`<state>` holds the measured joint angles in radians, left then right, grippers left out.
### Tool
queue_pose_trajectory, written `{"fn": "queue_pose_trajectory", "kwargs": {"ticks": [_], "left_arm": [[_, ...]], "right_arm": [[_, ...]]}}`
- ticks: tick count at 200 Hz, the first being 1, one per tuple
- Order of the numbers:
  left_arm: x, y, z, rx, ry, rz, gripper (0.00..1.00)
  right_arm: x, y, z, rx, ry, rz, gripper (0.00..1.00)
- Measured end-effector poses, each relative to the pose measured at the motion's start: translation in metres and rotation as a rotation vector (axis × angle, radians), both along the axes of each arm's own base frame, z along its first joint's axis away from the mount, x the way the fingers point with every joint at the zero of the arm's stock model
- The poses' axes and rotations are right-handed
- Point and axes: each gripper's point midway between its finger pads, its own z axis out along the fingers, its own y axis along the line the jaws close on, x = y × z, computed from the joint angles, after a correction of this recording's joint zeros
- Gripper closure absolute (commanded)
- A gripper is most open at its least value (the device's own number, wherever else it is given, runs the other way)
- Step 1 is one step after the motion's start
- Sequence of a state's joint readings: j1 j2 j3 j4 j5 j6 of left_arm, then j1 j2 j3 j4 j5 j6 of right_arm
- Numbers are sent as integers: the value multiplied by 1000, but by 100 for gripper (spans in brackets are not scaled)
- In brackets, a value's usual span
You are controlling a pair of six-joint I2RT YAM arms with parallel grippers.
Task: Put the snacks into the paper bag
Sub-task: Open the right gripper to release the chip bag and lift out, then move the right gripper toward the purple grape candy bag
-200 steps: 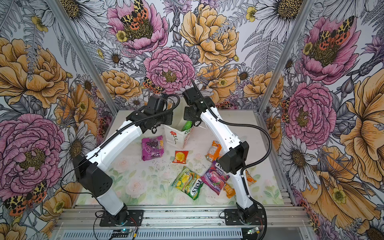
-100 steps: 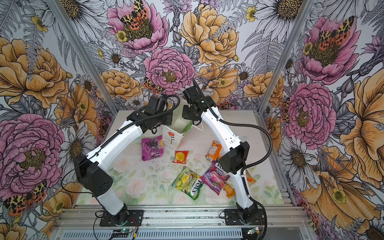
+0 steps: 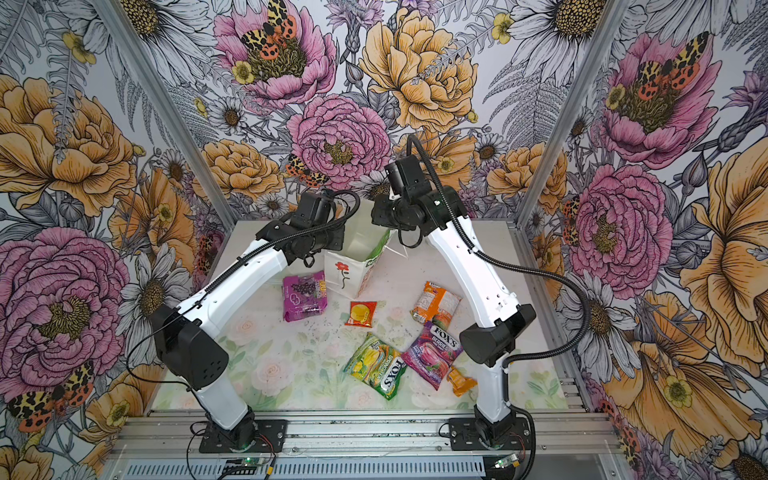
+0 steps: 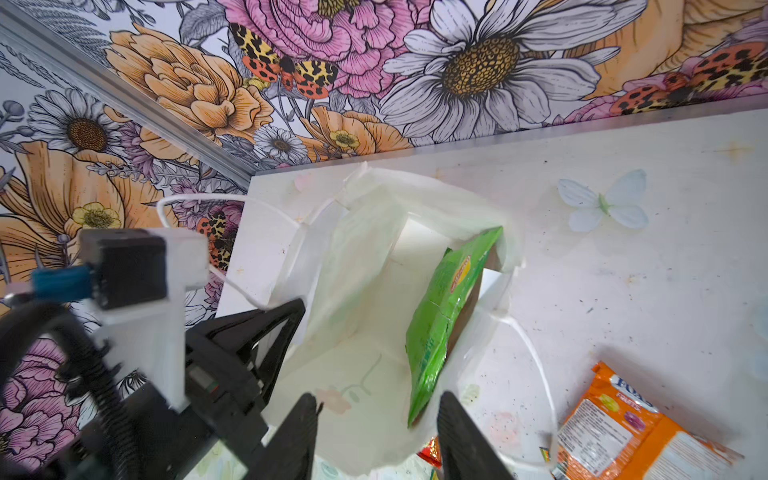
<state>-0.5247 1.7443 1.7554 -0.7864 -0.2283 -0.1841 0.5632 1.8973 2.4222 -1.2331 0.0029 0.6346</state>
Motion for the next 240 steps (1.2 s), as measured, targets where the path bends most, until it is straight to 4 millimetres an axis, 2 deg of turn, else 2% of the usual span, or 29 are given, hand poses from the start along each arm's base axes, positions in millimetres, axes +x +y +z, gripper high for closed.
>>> {"fn": "queue_pose_trajectory", "kwargs": {"ticks": [12,25,49,62,88,99,131,168,194,216,240], "left_arm": [[1,0,-1,-4,3,2,100],[1,1,-1,-22,9,2,100],[3,4,-1,-47,20,10,100],[5,7,-2,-53,22,15,100],[7,12,-2,-69,26,33,100],[8,15,-2,-74,28,41,100],[13,26,-4,-88,34,70,100],[18,39,-12,-100,47,107,100],[21,46,-21,-102,51,126,100],[27,55,-23,-135,51,154,100],[33,69,-22,-182,58,186,100]], "right_arm": [[-16,-9,6,-28,-24,-19,51],[-38,-10,7,-54,-52,-14,51],[-85,0,-8,-62,-87,54,50],[-102,-2,-27,-53,-86,65,50],[-120,-6,-68,-56,-84,56,49],[-130,3,-84,-54,-83,78,48],[-158,38,-125,-43,-66,166,35],[-174,89,-154,-38,-70,260,30],[-179,121,-194,-86,-37,304,26],[-178,132,-232,-146,5,306,24],[-173,136,-254,-196,16,294,21]]}}
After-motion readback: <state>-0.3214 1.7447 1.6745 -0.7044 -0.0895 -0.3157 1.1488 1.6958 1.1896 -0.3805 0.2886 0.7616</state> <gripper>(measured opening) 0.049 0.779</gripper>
